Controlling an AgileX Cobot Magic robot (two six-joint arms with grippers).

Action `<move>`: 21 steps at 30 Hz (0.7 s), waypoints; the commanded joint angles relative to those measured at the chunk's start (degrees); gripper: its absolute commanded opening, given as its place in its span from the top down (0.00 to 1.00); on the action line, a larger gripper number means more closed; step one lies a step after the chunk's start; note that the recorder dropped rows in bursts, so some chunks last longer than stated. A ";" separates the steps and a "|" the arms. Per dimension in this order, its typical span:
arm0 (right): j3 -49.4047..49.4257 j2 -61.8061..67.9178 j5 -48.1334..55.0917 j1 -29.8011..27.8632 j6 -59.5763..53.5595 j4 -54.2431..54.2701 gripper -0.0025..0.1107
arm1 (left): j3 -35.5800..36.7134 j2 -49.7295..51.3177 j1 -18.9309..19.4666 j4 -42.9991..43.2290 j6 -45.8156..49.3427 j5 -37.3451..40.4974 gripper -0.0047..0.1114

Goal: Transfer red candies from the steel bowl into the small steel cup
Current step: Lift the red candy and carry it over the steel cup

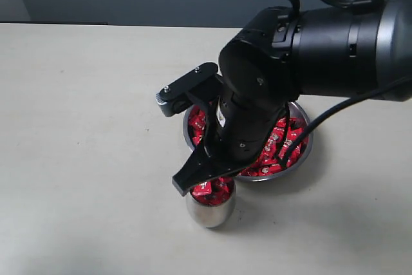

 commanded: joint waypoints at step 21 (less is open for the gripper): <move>0.86 2.23 -3.62 1.89 -2.84 2.22 0.98 | 0.26 -0.27 -0.38 0.11 -0.08 -0.45 0.96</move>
